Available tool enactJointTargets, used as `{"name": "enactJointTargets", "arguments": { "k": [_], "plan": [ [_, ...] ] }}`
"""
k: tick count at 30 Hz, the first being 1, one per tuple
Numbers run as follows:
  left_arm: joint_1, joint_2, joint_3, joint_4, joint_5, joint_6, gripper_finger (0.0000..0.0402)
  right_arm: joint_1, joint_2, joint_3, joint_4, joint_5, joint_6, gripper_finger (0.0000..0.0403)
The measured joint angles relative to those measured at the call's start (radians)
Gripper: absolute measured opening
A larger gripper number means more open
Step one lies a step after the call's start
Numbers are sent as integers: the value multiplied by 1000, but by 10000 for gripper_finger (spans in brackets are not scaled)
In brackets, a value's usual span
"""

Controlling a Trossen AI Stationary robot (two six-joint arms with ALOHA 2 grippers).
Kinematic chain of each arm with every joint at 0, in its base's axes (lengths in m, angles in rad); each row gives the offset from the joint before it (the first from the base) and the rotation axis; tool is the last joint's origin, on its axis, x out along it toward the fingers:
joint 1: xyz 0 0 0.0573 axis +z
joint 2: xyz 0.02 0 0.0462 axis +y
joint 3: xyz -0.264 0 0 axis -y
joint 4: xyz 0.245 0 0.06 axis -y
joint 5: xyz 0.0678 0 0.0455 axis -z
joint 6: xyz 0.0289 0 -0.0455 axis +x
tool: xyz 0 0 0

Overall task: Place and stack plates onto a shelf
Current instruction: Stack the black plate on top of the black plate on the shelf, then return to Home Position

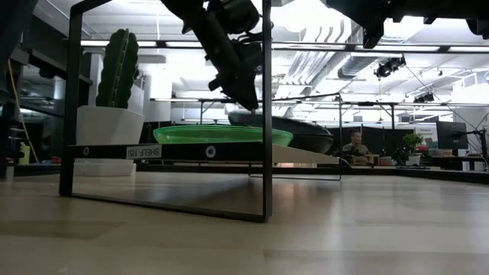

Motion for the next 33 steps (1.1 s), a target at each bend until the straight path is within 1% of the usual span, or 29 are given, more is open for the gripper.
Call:
{"name": "enactJointTargets", "arguments": {
  "k": [4, 8, 11, 16, 18, 20, 22, 26, 30, 33],
  "plan": [
    [0, 0, 0, -1, 0, 6, 135, -1, 0, 0, 0, 0, 0, 140],
    [3, -21, 0, -11, 0, 5, 159, -1, 0, 0, -1, 0, 0, 140],
    [6, -53, 0, -33, 0, 1, 165, -1, 0, 0, -2, 0, 0, 140],
    [3, -142, 0, -41, 5, -10, 162, -1, 0, 0, -20, 0, 2, 140],
    [-12, -192, -37, 4, 21, -18, 159, -1, 0, 0, -25, 0, 3, 140],
    [-40, -259, -118, 116, 30, -19, 157, -1, 0, 0, -37, 0, 19, 140],
    [-76, -332, -235, 247, 32, -13, 155, -1, 0, 0, -44, -1, 29, 140],
    [-167, -493, -523, 523, 42, -3, 152, 0, 0, 0, -53, -1, 39, 140],
    [-291, -630, -820, 852, 99, -11, 152, 0, 0, 0, -56, -1, 47, 140],
    [-395, -708, -997, 1110, 107, -26, 151, 0, 0, 0, -55, -1, 48, 140]
  ]
}}
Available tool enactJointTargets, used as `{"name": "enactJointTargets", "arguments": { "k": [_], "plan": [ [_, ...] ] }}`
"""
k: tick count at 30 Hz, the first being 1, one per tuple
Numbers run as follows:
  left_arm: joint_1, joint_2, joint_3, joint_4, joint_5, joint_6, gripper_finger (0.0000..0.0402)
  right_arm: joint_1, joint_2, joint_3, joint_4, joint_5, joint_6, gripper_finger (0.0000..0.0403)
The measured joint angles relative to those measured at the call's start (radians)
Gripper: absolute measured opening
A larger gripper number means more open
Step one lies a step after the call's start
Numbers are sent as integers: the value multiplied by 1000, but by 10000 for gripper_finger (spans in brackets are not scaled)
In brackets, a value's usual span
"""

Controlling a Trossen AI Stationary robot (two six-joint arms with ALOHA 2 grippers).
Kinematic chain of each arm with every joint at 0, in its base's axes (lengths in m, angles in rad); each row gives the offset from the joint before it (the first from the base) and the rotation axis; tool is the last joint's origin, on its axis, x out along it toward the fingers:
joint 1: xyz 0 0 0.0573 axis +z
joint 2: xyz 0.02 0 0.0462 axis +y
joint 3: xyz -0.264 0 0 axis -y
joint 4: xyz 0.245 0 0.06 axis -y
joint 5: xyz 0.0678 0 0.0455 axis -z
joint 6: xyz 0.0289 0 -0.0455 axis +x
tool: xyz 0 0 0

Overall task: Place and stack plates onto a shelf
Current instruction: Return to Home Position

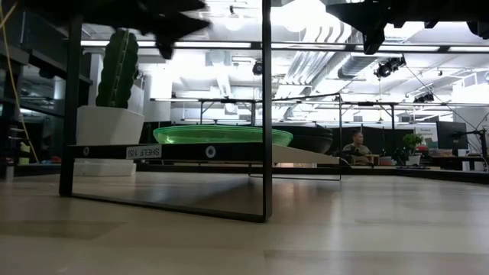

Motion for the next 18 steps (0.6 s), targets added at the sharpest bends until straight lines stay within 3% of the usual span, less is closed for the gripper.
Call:
{"name": "enactJointTargets", "arguments": {
  "k": [5, 12, 18],
  "plan": [
    [-140, -107, -171, 221, -21, 33, 146, 0, 0, 0, 0, 0, -3, 140],
    [-227, -217, -216, 226, -73, 129, 132, -2, 0, 0, 0, 0, -30, 140],
    [-239, -255, -243, 221, -97, 170, 127, -2, 0, 0, 0, 7, -27, 140]
  ]
}}
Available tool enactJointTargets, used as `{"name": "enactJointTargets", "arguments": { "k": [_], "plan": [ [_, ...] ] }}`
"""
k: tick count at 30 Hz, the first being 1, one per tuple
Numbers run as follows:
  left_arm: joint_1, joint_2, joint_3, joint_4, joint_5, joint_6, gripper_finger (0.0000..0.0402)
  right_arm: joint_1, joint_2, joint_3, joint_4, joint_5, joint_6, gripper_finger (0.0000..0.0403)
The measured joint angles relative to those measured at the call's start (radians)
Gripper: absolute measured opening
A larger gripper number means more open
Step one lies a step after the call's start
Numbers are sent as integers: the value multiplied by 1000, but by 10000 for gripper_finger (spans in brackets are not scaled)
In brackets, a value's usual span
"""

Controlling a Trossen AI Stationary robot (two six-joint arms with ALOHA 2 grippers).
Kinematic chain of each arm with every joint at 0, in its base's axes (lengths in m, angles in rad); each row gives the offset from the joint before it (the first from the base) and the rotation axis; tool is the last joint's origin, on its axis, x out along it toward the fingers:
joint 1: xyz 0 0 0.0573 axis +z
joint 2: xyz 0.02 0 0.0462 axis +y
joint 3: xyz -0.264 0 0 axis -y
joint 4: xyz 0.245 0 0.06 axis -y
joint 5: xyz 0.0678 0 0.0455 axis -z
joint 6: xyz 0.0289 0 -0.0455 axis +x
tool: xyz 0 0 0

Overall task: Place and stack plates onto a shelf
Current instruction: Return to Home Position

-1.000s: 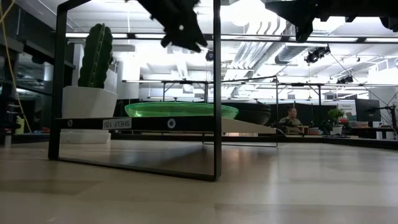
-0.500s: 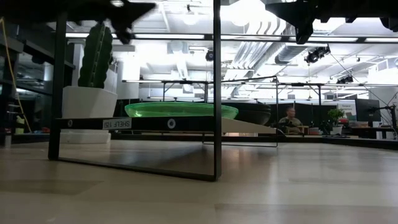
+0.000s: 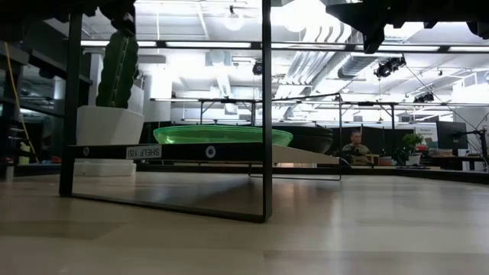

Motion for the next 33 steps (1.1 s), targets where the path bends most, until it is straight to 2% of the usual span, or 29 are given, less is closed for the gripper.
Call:
{"name": "enactJointTargets", "arguments": {
  "k": [6, 24, 33],
  "plan": [
    [1, -56, -18, -93, -88, 21, 126, 0, 0, 0, -7, 0, 1, 140],
    [0, -221, -19, -373, -114, 21, 126, 0, 0, 0, -7, 0, 5, 140],
    [0, -397, -19, -539, -126, 18, 126, 0, 0, 0, -15, -1, 8, 140]
  ]
}}
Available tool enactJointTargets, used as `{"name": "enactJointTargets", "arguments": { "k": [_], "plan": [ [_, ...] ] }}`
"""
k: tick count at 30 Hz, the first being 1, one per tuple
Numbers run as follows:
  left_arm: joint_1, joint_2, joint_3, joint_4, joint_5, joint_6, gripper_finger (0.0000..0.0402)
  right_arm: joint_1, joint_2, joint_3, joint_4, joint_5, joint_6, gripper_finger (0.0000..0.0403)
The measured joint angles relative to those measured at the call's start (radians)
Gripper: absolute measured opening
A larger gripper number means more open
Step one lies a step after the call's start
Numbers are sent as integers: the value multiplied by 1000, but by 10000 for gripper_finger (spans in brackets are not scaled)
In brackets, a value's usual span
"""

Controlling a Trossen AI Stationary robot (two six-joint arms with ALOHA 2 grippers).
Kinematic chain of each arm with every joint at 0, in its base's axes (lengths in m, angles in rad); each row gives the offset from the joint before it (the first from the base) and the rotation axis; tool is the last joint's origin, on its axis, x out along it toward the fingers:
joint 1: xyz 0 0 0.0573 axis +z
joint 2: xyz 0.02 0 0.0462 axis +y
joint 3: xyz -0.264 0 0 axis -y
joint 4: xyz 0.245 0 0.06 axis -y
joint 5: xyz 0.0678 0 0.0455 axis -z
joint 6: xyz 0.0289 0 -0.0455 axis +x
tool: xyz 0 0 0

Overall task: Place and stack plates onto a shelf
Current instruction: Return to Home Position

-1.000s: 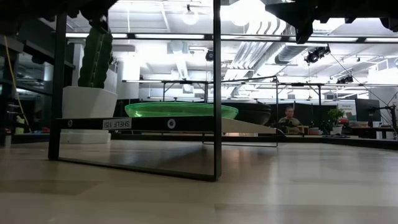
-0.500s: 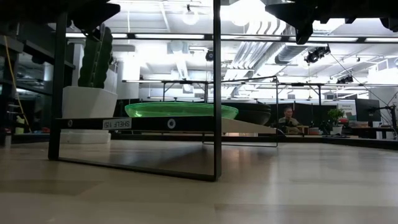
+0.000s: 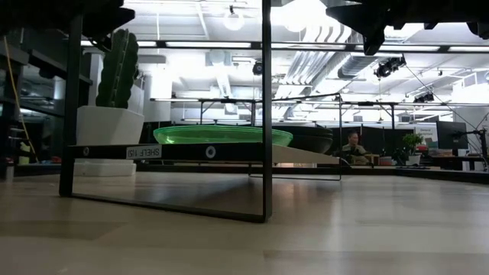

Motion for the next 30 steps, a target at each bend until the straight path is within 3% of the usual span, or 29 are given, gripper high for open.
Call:
{"name": "enactJointTargets", "arguments": {
  "k": [5, 11, 14, 23, 30],
  "plan": [
    [0, -60, -3, -79, 0, -10, 126, 0, 0, 0, 0, 0, 0, 140],
    [0, -154, -147, 71, -77, 2, 126, 0, 0, 0, 0, 0, 1, 140],
    [0, -231, -160, 86, -86, 19, 126, 0, 0, 0, 0, 0, 1, 140],
    [0, -470, -160, -149, -126, 25, 126, 0, 0, 0, -22, 0, 1, 140],
    [0, -472, -157, -218, -129, 3, 126, 0, 0, 0, -20, -2, 1, 140]
  ]
}}
